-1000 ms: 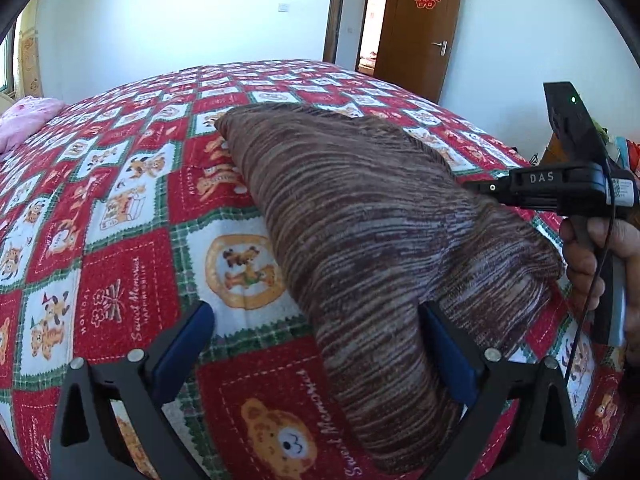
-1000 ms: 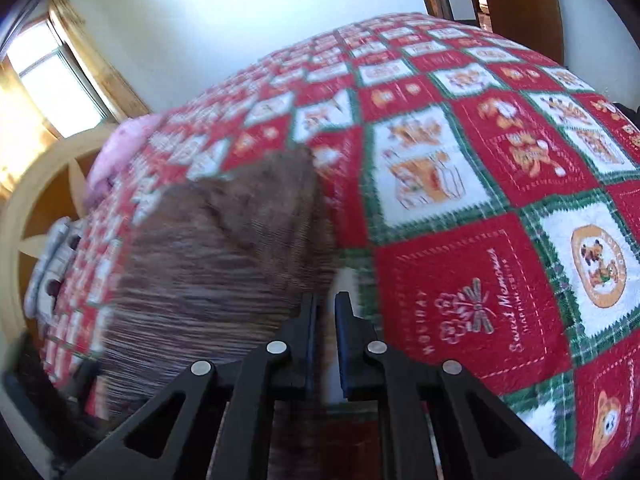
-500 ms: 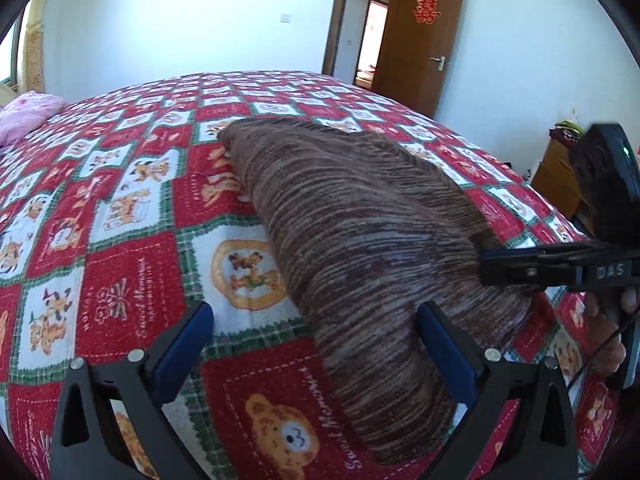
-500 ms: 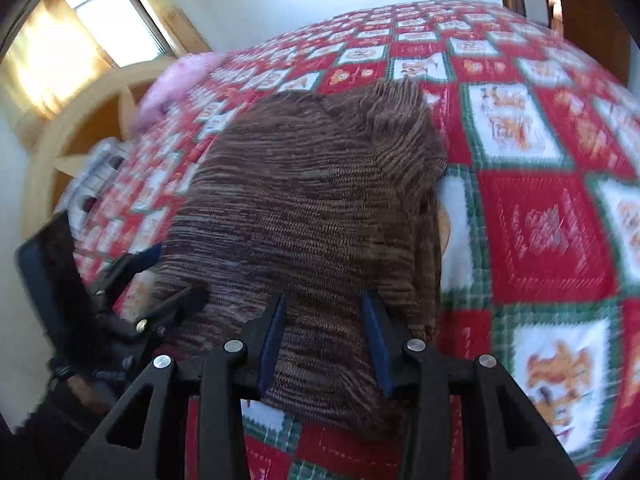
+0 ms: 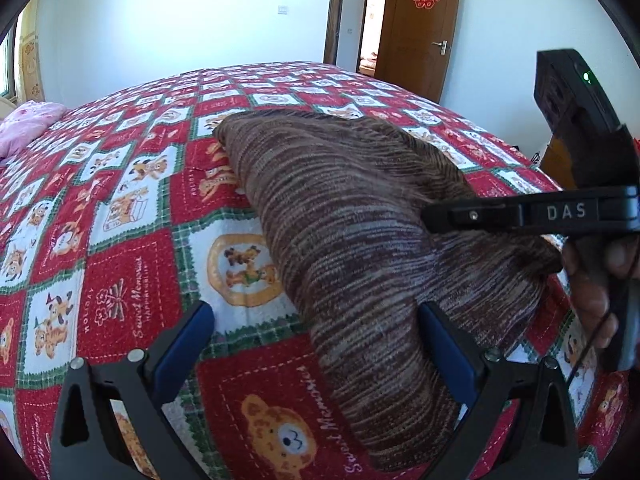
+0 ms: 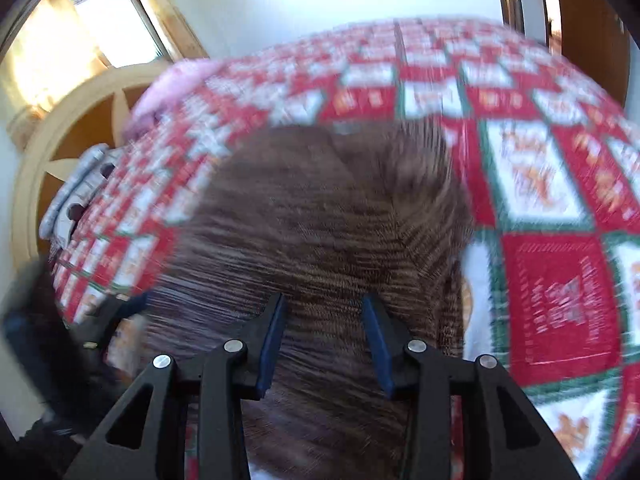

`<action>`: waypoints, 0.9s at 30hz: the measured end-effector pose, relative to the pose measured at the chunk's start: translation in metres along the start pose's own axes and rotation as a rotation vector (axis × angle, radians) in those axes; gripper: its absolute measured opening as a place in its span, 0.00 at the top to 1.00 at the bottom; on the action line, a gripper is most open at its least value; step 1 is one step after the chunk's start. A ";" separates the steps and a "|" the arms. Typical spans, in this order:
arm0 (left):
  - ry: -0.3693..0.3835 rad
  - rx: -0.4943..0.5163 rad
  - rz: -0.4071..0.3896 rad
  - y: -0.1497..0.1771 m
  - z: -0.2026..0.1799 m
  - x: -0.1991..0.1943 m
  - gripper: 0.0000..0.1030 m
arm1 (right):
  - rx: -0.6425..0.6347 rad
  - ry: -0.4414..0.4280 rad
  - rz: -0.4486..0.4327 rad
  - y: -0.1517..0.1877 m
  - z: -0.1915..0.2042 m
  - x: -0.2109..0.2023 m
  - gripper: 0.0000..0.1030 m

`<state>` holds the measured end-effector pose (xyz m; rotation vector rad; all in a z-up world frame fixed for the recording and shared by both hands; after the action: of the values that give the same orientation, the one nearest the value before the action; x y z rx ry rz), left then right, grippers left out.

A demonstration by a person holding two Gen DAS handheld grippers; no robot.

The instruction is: Fold small clothes

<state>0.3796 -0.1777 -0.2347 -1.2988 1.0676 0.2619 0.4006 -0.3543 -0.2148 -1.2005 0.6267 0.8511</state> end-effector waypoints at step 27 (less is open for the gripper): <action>-0.223 -0.044 0.056 -0.052 0.029 0.030 0.00 | 0.284 -0.151 -0.246 -0.015 -0.061 -0.054 0.51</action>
<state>0.4456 -0.1811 -0.2270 -1.2481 0.9130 0.4641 0.3849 -0.4271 -0.1792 -0.9232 0.4481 0.6145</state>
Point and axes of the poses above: each gripper's, at about its wrist camera, not at the fingertips, and x roughly the way its jaws point, z to its left, y to its underside, the point moved 10 cm from there along x, roughly the way its jaws point, and after that the axes turned 8 degrees about z, right-handed, at the moved point
